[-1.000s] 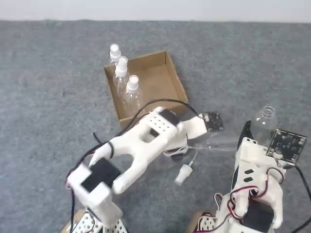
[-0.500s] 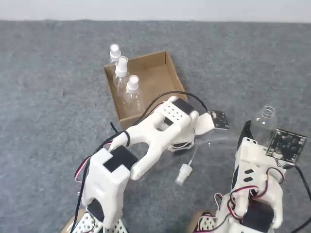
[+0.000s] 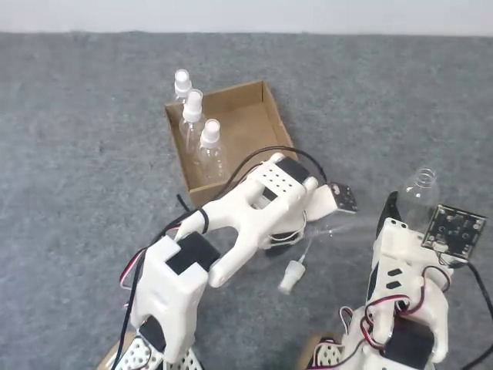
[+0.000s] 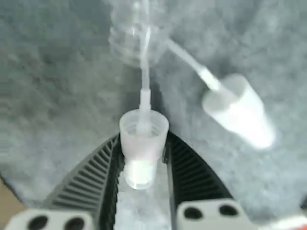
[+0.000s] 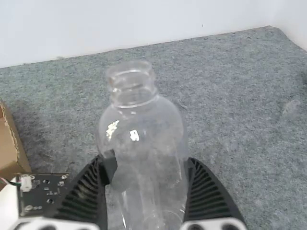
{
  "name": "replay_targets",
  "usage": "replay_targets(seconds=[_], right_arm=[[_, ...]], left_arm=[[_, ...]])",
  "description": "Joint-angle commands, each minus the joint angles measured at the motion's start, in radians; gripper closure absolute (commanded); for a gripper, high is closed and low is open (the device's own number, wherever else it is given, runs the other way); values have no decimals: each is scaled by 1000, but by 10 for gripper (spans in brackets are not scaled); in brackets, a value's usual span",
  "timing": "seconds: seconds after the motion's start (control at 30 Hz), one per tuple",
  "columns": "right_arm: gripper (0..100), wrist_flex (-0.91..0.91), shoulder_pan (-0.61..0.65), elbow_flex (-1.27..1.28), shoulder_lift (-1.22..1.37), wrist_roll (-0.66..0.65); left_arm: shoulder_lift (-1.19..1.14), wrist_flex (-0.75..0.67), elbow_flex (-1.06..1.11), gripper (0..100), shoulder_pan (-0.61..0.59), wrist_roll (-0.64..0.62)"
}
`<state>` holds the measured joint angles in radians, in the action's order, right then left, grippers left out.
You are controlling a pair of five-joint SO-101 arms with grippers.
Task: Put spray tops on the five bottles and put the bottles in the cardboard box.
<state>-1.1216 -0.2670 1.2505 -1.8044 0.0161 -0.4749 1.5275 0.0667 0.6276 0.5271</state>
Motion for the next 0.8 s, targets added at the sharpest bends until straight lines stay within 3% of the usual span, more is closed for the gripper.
replay_targets(seconds=[0.0, 0.5, 0.77], right_arm=[[993, 28, -13, -14, -4, 0], [993, 28, -15, -12, -4, 2], [993, 28, -15, -12, -4, 3]], left_arm=[[149, 127, -35, 985, -11, -38], [207, 210, 136, 987, -54, -64], [512, 222, 349, 987, -130, -60]])
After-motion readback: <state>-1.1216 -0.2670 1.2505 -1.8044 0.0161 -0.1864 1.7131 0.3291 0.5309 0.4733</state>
